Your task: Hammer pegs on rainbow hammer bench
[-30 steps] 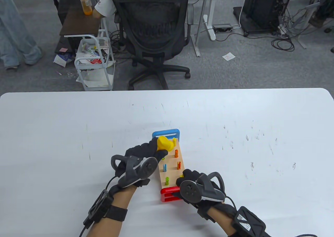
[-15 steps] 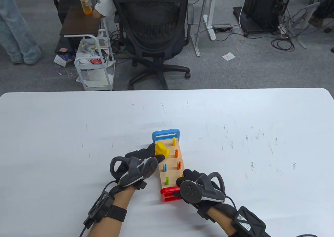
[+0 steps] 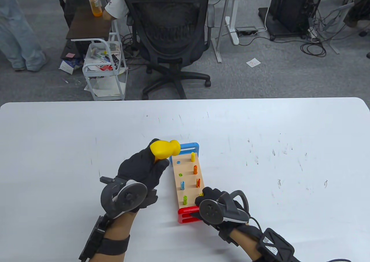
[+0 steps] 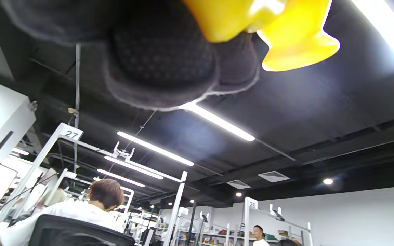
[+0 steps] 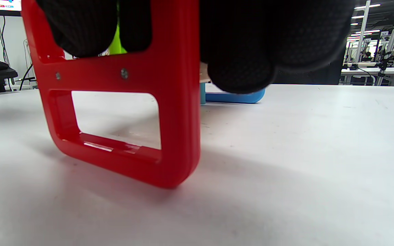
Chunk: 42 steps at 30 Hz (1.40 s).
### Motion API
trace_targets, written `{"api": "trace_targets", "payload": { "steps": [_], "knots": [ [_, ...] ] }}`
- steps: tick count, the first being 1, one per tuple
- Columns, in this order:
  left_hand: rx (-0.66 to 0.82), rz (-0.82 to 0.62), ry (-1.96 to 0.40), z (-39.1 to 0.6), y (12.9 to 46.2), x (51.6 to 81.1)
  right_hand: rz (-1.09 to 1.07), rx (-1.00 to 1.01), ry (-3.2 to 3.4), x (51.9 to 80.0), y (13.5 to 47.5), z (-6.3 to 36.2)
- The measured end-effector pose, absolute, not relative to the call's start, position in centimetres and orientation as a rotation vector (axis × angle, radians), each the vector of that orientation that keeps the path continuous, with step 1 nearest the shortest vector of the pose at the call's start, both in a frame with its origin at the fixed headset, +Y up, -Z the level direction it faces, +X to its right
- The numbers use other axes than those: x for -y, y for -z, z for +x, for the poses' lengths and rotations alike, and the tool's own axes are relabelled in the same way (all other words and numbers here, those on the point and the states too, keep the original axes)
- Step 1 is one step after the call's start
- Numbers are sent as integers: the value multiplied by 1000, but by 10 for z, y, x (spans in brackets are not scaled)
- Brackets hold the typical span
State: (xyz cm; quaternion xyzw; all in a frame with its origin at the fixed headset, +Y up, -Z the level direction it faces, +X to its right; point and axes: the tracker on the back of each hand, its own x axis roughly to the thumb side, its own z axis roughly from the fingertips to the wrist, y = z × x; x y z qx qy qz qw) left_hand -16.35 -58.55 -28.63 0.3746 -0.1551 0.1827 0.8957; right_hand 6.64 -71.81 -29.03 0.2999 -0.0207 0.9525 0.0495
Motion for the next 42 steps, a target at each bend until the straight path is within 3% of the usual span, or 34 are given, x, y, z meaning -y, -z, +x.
{"api": "trace_targets", "payload": {
  "steps": [3,7,8,9,10,12,16,19,22,24,25,26,28,30,34,36,39,42],
  "knots": [
    [363,707,-245,-148,289,607,913,63,-2902,718,290,66],
    [405,222,220,-121,312,695,914,63,-2900,718,290,67],
    [340,304,183,-130,305,693,913,62,-2903,718,290,66],
    [403,345,-20,-128,313,687,914,59,-2902,718,291,66],
    [356,305,-44,-131,312,679,914,59,-2903,718,291,66],
    [357,478,-163,-137,305,654,915,64,-2901,718,291,67],
    [360,592,-187,-145,287,619,923,60,-2900,718,291,66],
    [361,614,-250,-152,282,614,924,59,-2899,718,291,66],
    [393,523,-145,-142,294,646,923,61,-2901,718,290,66],
    [385,276,148,-131,310,698,922,61,-2901,718,290,66],
    [306,292,207,-138,310,702,921,61,-2903,718,290,66],
    [387,365,-23,-142,313,697,921,62,-2902,718,290,66],
    [356,233,-100,-148,311,679,922,61,-2905,718,290,66],
    [354,455,-225,-155,302,652,922,61,-2903,718,290,66],
    [373,652,-295,-159,279,616,922,61,-2903,718,291,65],
    [365,696,-310,-160,276,616,921,62,-2904,718,290,65],
    [371,621,-259,-155,288,644,920,64,-2906,718,290,65],
    [406,189,121,-137,315,707,918,65,-2906,718,290,65]
  ]
}}
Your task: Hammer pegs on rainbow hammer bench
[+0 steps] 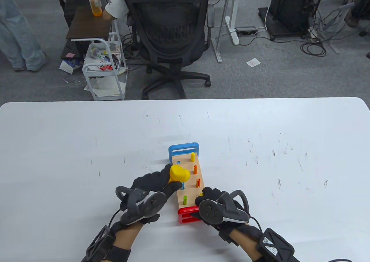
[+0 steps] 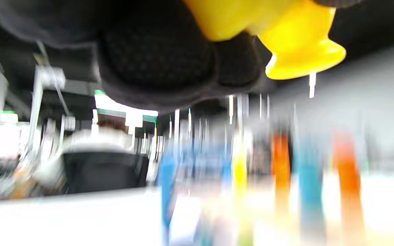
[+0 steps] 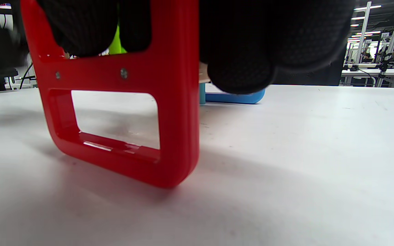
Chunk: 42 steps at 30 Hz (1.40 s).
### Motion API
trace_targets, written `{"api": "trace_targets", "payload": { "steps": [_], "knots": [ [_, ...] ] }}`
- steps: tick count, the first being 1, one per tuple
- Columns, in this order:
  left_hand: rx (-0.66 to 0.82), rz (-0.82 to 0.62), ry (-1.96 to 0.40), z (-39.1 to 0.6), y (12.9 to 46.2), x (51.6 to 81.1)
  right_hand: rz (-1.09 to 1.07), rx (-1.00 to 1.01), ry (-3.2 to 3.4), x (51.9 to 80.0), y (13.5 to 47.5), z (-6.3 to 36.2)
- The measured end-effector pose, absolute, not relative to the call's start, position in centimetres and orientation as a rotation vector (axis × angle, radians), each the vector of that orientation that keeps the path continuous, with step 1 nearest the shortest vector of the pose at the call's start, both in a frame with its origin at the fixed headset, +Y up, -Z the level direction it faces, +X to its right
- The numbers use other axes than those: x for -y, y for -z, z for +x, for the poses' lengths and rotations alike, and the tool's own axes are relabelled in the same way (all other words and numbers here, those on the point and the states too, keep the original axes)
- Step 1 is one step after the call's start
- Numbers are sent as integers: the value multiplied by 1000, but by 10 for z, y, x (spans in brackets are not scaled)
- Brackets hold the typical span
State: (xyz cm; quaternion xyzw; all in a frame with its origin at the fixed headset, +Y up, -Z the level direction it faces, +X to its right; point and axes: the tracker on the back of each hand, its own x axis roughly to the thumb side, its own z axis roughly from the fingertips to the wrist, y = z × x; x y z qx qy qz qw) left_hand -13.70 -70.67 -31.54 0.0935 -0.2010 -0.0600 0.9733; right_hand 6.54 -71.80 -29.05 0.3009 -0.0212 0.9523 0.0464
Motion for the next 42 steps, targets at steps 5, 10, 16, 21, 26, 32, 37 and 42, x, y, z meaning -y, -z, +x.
{"api": "trace_targets", "payload": {
  "steps": [5,10,16,21,26,32,37,42],
  "knots": [
    [415,468,-61,-145,306,672,920,65,-2907,718,291,66],
    [381,610,-406,-160,291,632,924,64,-2905,718,291,66],
    [428,421,-172,-142,302,683,922,67,-2905,718,290,65],
    [466,122,-124,-135,321,710,919,72,-2909,718,290,65],
    [398,446,-179,-155,301,665,918,74,-2908,718,290,65],
    [366,603,-276,-167,291,639,917,74,-2909,719,290,65],
    [466,216,99,-140,322,707,918,76,-2907,719,290,66],
    [467,321,47,-144,320,703,917,76,-2910,719,290,65]
  ]
}}
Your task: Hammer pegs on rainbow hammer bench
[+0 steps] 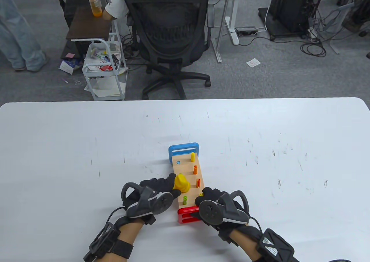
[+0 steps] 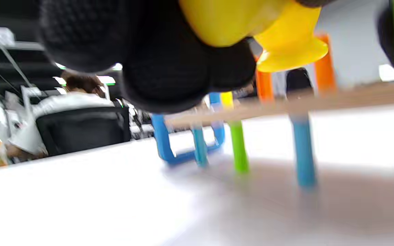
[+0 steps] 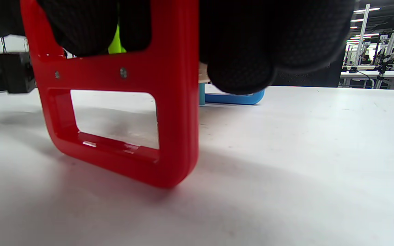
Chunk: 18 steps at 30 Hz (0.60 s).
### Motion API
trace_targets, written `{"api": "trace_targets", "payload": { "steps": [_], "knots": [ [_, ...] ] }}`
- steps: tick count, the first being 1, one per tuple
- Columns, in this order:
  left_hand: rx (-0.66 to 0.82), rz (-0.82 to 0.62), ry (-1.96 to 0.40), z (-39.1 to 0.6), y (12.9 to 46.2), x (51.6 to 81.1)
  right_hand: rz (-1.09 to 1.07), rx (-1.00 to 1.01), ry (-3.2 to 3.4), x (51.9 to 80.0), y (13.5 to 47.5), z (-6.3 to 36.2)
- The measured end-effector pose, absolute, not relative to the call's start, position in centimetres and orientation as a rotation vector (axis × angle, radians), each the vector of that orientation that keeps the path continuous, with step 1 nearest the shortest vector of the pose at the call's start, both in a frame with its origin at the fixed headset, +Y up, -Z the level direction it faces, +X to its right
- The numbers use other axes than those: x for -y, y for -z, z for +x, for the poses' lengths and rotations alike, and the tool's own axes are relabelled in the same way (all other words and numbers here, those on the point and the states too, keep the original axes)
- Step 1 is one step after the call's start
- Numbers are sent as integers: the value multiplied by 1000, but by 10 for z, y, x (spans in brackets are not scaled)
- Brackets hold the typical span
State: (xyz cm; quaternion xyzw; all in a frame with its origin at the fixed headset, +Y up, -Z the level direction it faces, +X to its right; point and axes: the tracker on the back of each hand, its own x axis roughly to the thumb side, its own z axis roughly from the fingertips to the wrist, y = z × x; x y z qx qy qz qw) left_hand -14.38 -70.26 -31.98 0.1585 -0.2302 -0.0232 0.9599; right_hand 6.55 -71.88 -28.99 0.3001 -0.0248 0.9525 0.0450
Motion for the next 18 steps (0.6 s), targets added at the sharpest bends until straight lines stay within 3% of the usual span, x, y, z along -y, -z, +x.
{"api": "trace_targets", "payload": {
  "steps": [5,10,13,16,17,18],
  "knots": [
    [463,568,-304,-167,289,643,919,74,-2906,719,290,66],
    [497,727,-295,-170,257,612,919,74,-2904,719,290,65],
    [541,632,-206,-157,262,636,917,74,-2908,719,290,66],
    [621,253,136,-133,280,692,916,75,-2908,719,290,66],
    [545,297,210,-135,280,696,916,73,-2909,719,290,65],
    [627,435,88,-136,279,692,915,75,-2910,719,290,66]
  ]
}}
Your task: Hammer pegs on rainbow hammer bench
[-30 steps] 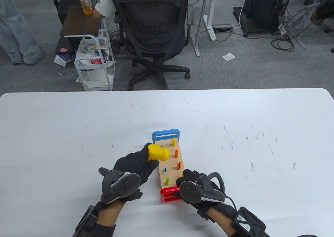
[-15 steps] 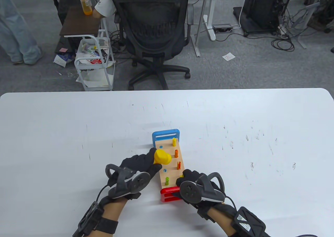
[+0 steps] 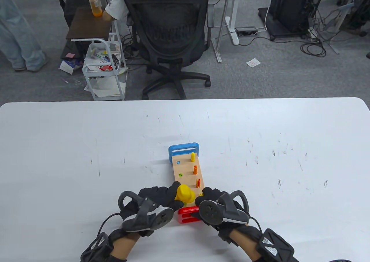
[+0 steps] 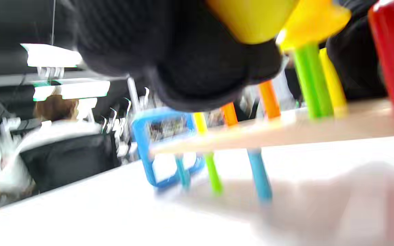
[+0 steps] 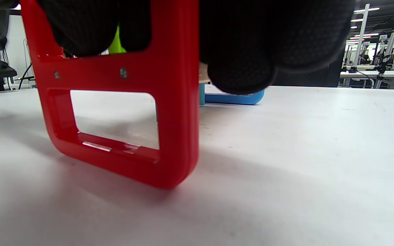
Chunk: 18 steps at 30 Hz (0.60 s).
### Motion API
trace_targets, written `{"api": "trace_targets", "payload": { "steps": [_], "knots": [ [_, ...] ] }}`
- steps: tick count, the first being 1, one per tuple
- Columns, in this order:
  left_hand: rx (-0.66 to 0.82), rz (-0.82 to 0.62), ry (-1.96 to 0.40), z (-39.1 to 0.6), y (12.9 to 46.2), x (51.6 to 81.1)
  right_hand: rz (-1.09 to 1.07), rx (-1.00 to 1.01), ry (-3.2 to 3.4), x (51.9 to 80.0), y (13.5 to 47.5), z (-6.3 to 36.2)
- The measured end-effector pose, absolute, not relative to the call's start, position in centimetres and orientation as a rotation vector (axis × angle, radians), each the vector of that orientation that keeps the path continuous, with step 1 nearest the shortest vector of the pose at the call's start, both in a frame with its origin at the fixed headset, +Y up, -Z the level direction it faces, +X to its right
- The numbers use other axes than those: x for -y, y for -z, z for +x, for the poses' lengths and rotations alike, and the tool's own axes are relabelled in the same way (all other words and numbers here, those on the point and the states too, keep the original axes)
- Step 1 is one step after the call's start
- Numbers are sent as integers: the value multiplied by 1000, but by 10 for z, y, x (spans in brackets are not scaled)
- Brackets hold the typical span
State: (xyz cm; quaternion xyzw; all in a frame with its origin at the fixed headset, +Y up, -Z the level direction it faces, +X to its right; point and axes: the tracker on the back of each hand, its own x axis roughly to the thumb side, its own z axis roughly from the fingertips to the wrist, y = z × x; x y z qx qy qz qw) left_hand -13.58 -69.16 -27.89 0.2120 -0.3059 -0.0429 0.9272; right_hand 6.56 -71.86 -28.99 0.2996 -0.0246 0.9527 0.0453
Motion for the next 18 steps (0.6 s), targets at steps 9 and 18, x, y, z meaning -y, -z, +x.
{"api": "trace_targets", "payload": {
  "steps": [9,18],
  "knots": [
    [503,756,-127,-162,258,620,918,74,-2906,719,290,66],
    [629,383,70,-133,285,690,916,74,-2907,719,291,66]
  ]
}}
